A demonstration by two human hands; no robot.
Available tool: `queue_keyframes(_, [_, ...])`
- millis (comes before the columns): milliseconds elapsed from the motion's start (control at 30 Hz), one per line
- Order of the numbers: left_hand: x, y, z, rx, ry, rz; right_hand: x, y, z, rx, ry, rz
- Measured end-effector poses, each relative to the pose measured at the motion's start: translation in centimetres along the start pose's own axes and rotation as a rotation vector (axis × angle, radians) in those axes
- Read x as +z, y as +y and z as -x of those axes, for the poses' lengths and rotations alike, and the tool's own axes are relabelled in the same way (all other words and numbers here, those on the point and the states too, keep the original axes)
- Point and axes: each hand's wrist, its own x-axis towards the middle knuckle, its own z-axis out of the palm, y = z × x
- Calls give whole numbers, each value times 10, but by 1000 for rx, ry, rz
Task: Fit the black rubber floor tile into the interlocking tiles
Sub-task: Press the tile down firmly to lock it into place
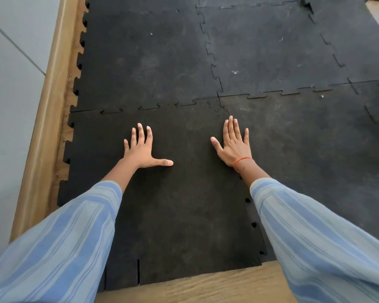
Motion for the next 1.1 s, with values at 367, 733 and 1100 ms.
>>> queue_keyframes(367, [12, -4, 0, 16, 49, -33, -20, -8, -14, 5, -173, 27])
queue_keyframes(733, [41, 12, 15, -46, 238, -65, 25, -22, 84, 155, -33, -34])
queue_keyframes(1100, [91, 61, 49, -5, 404, -35, 43, -22, 139, 253, 122, -62])
